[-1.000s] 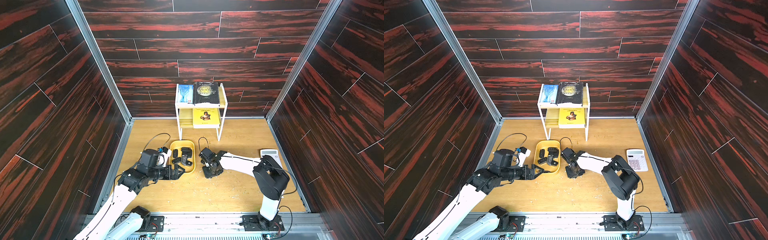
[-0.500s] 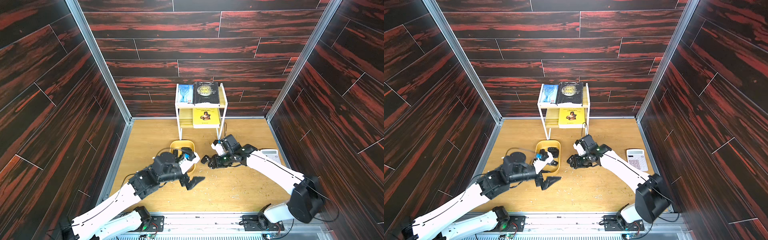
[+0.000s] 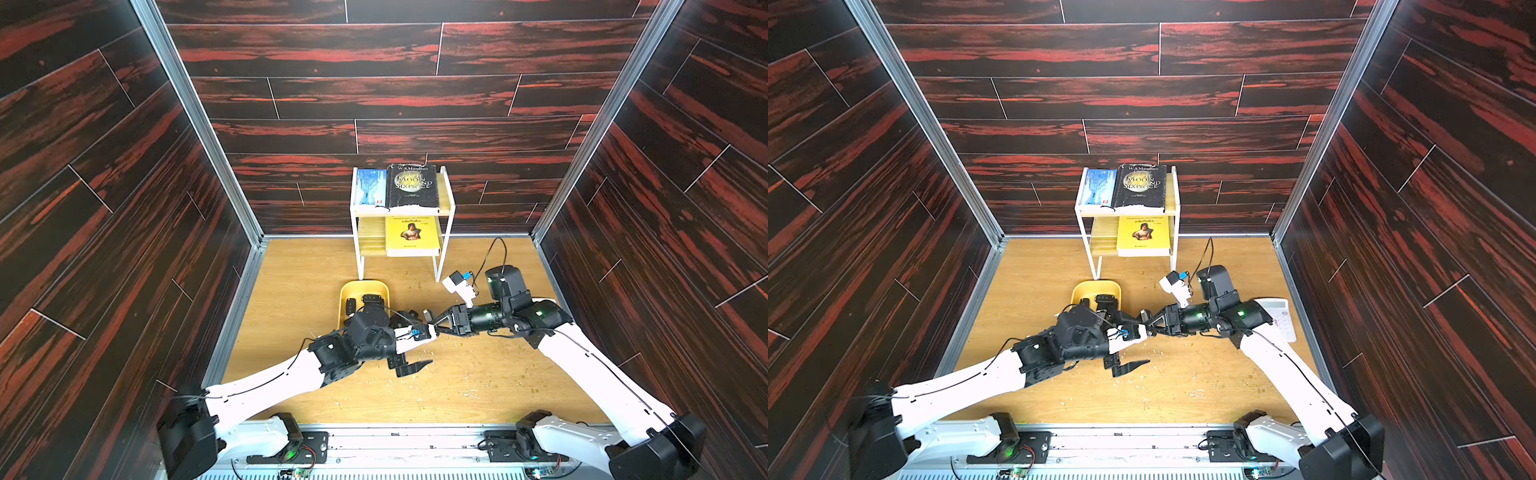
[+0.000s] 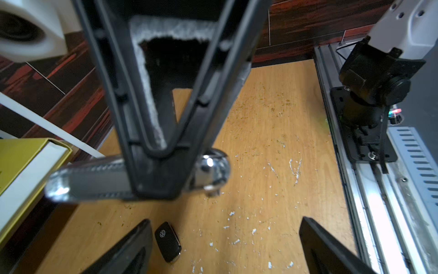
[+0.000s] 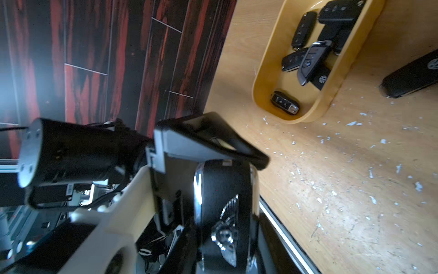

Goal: Place the car key into the storage box
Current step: Pick up the car key from the center of the board.

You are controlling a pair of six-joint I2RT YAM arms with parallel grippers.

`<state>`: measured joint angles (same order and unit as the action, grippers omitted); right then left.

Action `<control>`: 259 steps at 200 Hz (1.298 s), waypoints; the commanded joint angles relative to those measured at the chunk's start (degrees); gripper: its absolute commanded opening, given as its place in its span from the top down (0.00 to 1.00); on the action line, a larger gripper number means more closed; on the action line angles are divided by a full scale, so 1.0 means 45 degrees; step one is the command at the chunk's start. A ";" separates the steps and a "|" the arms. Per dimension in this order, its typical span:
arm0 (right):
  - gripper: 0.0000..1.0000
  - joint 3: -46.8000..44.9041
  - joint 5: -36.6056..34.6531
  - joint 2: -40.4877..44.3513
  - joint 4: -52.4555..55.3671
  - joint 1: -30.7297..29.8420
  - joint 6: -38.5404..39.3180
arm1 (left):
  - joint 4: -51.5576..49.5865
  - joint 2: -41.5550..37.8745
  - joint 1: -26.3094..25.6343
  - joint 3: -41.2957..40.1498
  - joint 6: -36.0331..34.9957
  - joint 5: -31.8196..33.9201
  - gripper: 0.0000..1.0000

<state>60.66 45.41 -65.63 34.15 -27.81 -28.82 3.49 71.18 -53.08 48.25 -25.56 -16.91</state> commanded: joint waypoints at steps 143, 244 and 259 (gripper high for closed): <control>0.69 -0.0945 0.1902 0.0663 0.0301 0.1551 0.0240 | 0.2194 0.0918 -0.0429 0.1203 -0.0707 0.0256 0.03; 0.68 -0.1275 0.1923 0.0580 0.0200 0.1596 0.0252 | 0.1784 0.0992 -0.0489 0.1552 -0.0335 0.0064 0.22; 0.68 -0.1281 0.1935 0.0580 0.0190 0.1610 0.0252 | 0.1747 0.1016 -0.0490 0.1544 -0.0331 0.0064 0.23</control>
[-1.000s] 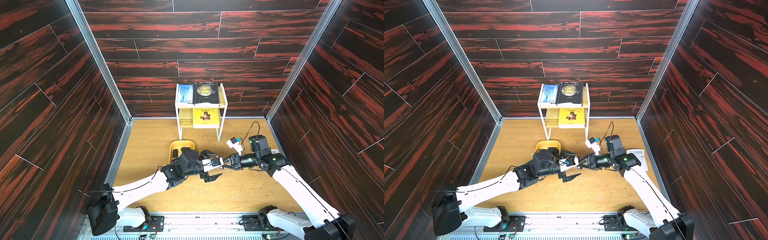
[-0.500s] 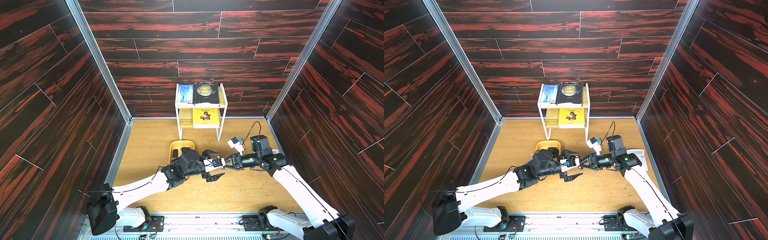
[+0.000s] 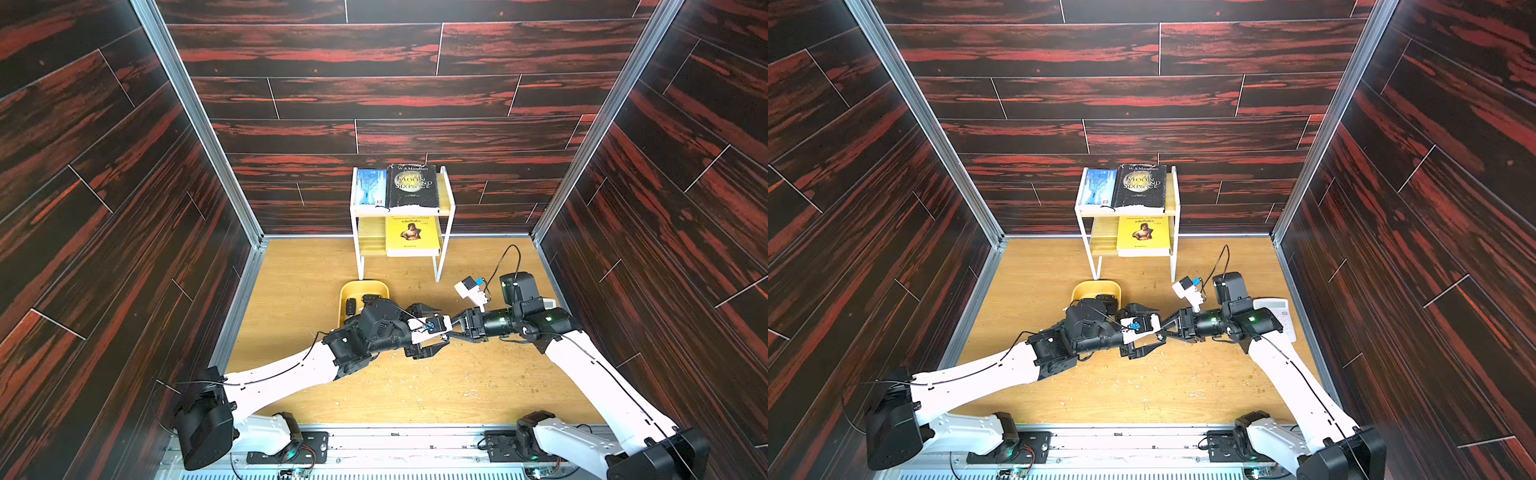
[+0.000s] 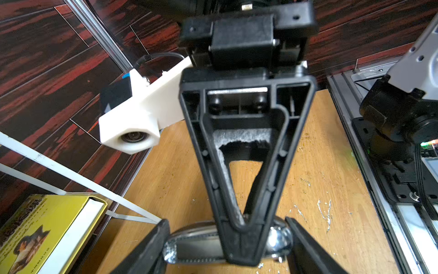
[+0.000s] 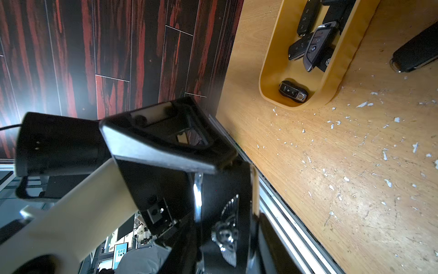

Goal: Place the car key into the storage box
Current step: Pick up the car key from the center of the board.

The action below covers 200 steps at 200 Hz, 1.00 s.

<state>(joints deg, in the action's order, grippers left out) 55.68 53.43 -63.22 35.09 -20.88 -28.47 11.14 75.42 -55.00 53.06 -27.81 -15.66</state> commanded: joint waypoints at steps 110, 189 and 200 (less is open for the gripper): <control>0.39 -0.0089 0.0100 -0.0013 0.0029 0.0128 0.0289 | -0.0297 0.0102 -0.0062 0.0528 0.0673 -0.0202 0.65; 0.18 0.0105 0.0002 -0.0736 -0.0613 0.0453 0.0272 | -0.1481 -0.1747 0.0029 -0.0430 0.2166 0.2045 0.65; 0.17 0.0073 0.0031 -0.0941 -0.0823 0.0547 0.0272 | -0.1931 -0.2435 0.0254 -0.0756 0.2529 0.2318 0.65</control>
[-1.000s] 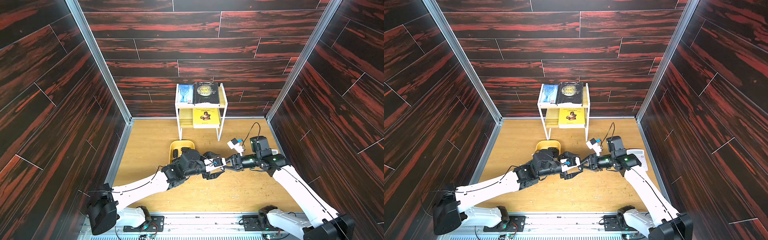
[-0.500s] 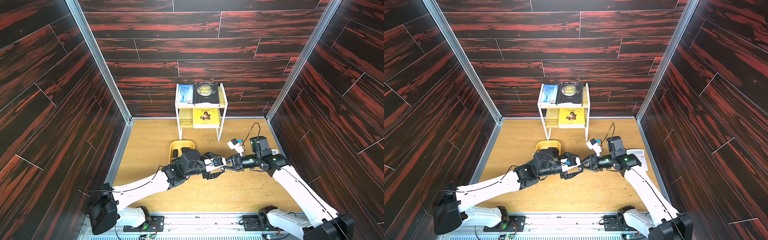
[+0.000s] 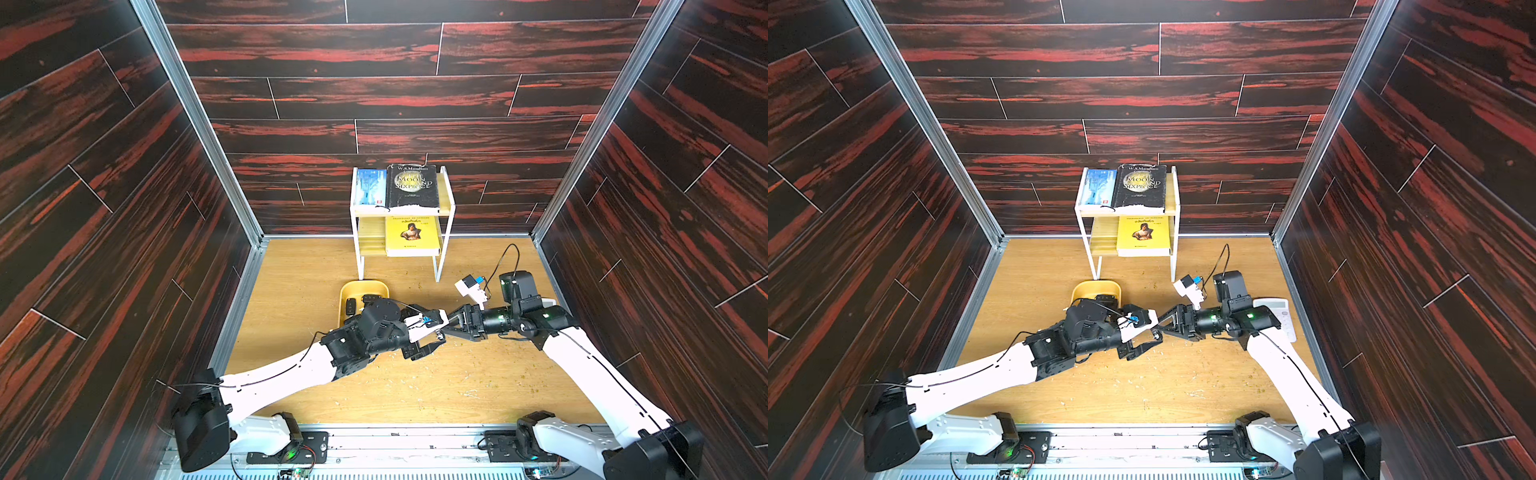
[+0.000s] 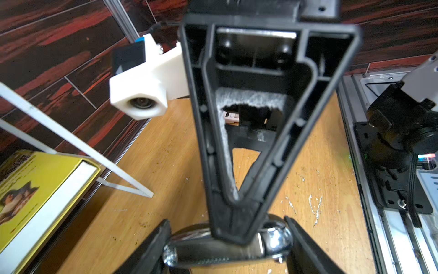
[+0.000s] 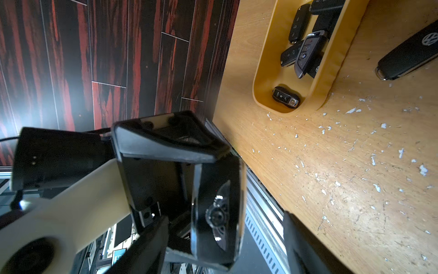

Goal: Place the car key into the storage box
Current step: Pick up the car key from the center of the board, then place the car key in the storage box.

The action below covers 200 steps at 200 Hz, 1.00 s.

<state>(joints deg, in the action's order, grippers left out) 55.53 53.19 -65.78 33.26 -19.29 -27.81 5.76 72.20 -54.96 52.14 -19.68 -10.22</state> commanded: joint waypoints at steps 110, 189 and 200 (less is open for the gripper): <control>0.14 -0.0034 0.0741 -0.2525 -0.3185 0.0434 -0.0698 | -0.8138 -0.3607 0.3822 0.0168 0.4080 0.3586 0.62; 0.04 -0.0778 -0.1521 -0.2898 -0.2424 0.0457 0.0608 | -0.8487 0.1322 0.6011 0.2742 0.5705 0.2337 0.68; 0.01 -0.0795 -0.2068 -0.2885 -0.2277 0.0458 0.0767 | -0.8487 0.2051 0.6098 0.3188 0.5810 0.2271 0.72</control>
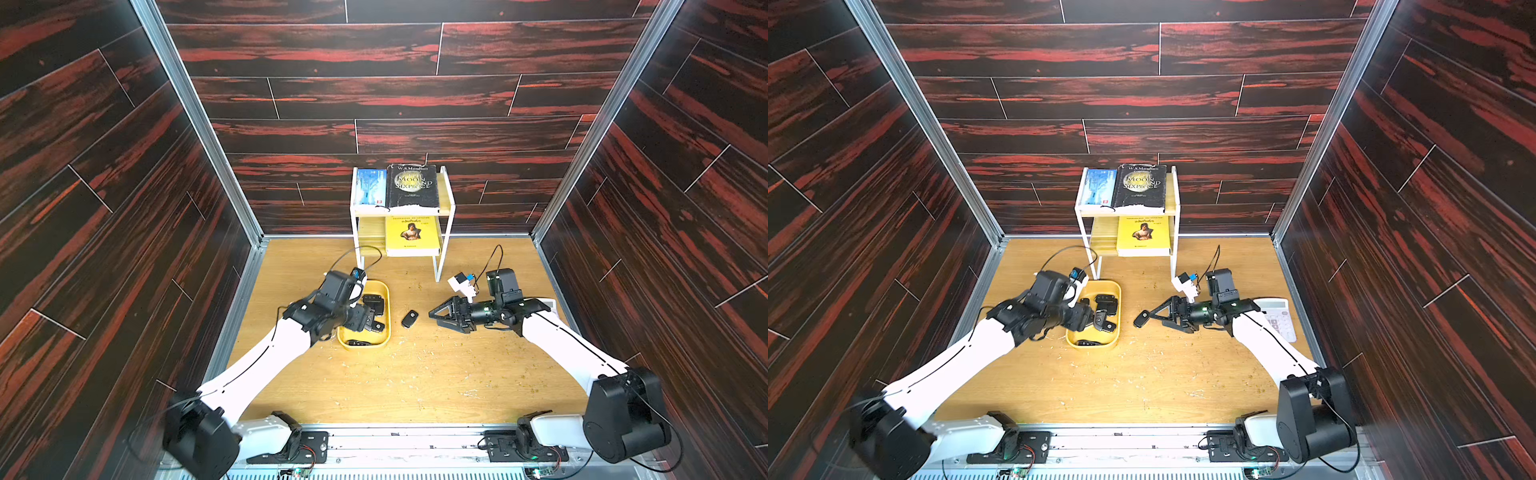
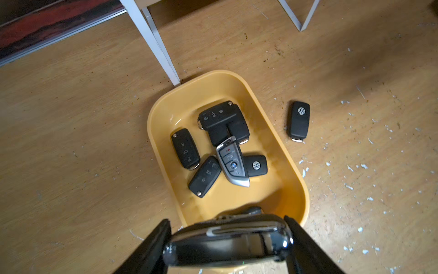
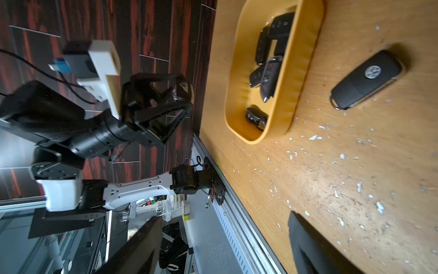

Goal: Place the car key into the storage box
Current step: Place the car key in the storage box.

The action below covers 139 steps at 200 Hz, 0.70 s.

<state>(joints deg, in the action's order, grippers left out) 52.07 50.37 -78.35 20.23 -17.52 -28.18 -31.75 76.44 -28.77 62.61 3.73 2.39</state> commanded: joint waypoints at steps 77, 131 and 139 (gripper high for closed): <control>0.01 -0.0166 -0.1721 0.0096 0.0928 0.0084 0.1082 | -0.0687 0.4785 0.0730 0.2859 0.1203 0.0642 0.77; 0.02 -0.0235 -0.1866 0.0373 0.1415 0.0097 0.1319 | -0.0379 0.6175 0.0796 0.3157 0.1672 0.1278 0.72; 0.01 -0.0244 -0.1896 0.0415 0.1484 0.0106 0.1359 | -0.0347 0.6291 0.0799 0.3139 0.1750 0.1457 0.71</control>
<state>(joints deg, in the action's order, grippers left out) 51.70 42.33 -78.08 24.40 -17.34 -23.68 -33.41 103.81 -25.65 75.35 10.00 6.57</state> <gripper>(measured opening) 0.984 0.745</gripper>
